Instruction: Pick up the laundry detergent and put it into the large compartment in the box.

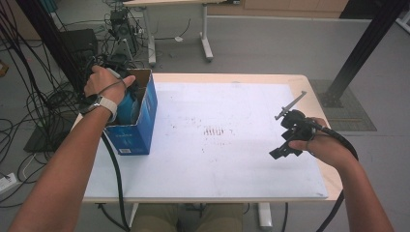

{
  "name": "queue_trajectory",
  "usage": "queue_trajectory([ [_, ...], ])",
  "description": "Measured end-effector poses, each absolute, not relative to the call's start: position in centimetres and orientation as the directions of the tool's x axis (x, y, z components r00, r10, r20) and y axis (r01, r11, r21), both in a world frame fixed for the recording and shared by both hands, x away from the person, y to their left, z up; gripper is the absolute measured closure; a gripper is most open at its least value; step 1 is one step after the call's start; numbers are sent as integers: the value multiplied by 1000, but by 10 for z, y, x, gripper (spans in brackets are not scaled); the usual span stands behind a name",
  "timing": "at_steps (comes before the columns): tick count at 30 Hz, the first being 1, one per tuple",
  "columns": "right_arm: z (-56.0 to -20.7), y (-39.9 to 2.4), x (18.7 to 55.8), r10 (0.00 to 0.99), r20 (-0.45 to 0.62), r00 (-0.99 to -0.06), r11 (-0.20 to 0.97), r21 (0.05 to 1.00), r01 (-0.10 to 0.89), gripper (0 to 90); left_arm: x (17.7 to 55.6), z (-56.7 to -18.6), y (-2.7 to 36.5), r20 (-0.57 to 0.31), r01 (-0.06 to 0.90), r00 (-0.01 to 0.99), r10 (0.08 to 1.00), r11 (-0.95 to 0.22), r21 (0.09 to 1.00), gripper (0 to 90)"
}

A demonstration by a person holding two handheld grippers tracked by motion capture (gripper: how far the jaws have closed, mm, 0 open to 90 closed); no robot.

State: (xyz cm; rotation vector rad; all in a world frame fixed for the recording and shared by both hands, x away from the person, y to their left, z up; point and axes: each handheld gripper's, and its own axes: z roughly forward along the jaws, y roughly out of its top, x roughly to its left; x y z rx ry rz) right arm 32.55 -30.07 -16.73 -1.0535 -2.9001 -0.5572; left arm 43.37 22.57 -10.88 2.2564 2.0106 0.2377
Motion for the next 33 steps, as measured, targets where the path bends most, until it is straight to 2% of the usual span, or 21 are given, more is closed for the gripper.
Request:
queue_trajectory([
  [33, -170, -301, 326, 625, 130, -770, 709, 318, 629, 113, 437, -138, 221, 58, 976, 135, 989, -143, 165, 385],
])
